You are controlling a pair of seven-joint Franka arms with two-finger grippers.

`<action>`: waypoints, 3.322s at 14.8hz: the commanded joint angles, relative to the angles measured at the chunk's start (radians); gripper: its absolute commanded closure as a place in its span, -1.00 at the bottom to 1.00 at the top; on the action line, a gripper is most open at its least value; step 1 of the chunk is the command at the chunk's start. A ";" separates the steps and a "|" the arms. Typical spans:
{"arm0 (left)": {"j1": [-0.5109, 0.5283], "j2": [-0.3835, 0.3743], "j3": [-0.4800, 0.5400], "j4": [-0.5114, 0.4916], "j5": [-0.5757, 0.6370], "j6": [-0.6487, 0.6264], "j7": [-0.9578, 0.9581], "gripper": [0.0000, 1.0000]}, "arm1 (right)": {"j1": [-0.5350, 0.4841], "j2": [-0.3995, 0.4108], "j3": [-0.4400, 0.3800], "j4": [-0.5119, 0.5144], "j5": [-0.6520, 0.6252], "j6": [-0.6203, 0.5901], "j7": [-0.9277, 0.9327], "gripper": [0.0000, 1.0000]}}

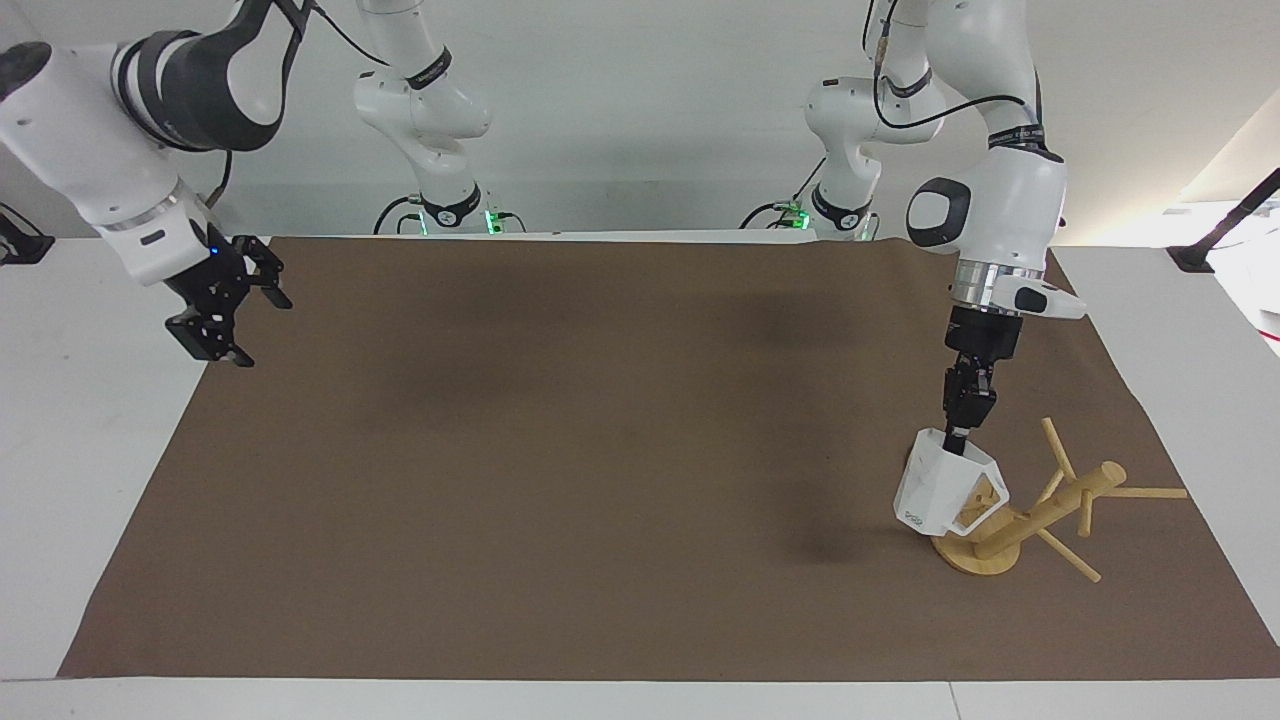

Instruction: Hang cup on rack

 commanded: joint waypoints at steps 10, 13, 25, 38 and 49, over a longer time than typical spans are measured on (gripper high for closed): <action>0.041 0.038 -0.009 -0.036 -0.020 0.036 0.054 1.00 | 0.149 0.044 -0.026 0.261 -0.139 -0.420 1.099 -0.99; 0.074 0.040 -0.009 -0.039 -0.020 0.033 0.080 1.00 | 0.148 0.056 -0.028 0.263 -0.135 -0.420 1.198 -0.99; 0.107 0.037 -0.003 -0.050 -0.018 -0.051 0.079 -0.67 | 0.146 0.042 -0.025 0.257 -0.118 -0.413 1.307 -0.99; 0.206 -0.097 -0.004 0.298 0.500 -1.080 0.606 -0.99 | 0.146 0.022 -0.025 0.215 -0.119 -0.417 1.305 -0.99; 0.233 -0.054 0.008 0.478 0.368 -1.318 1.097 -1.00 | 0.149 0.021 -0.025 0.218 -0.121 -0.413 1.311 -0.99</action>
